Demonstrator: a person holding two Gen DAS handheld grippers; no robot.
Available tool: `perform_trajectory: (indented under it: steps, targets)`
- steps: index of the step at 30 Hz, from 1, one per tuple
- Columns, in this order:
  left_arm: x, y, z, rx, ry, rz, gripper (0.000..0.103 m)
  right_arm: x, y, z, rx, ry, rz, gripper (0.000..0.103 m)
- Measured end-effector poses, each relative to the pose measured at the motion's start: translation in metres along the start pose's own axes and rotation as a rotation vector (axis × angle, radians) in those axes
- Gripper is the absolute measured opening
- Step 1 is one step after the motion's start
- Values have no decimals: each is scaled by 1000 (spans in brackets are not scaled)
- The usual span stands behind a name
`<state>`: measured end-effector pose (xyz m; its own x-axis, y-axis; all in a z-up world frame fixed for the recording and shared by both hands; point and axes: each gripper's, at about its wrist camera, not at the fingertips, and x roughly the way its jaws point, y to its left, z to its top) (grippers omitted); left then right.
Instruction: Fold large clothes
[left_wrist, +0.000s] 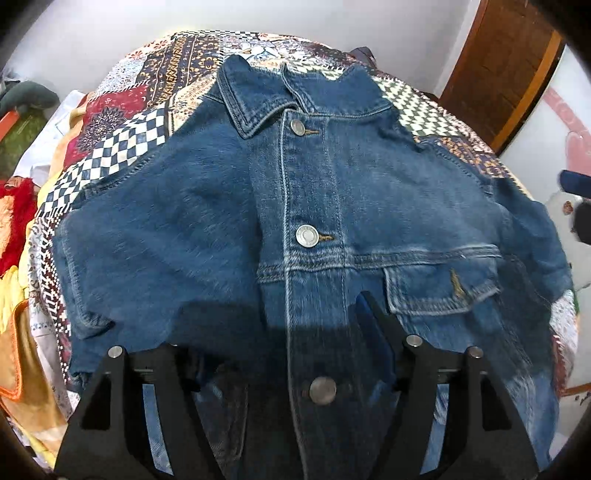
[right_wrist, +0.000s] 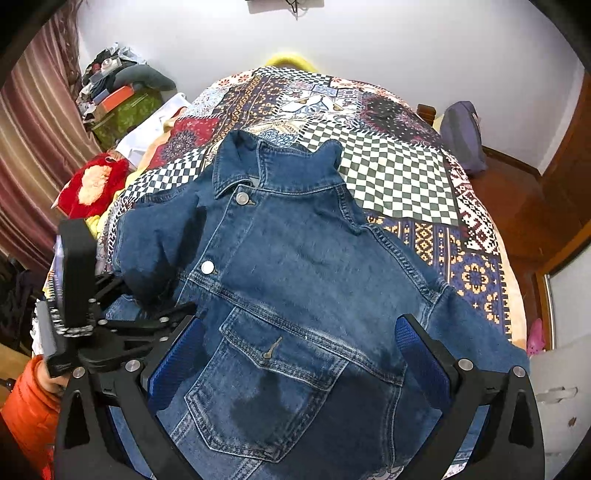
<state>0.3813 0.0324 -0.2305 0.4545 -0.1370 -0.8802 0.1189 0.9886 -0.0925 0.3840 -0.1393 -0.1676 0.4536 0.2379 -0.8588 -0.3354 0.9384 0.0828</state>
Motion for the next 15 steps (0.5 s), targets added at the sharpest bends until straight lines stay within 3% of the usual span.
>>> perform_trajectory:
  steps: [6,9,15]
  targets:
    - [-45,48,-9,-90,-67,-3,69,6,26,8,-58,-9,9,103]
    - [-68,84,-20,-136,-119,40,81,11,51,17,-115,-16,14,103]
    - [-88,146,-49,-232,-152,135,81,26,128,34,-286,-33,49,103]
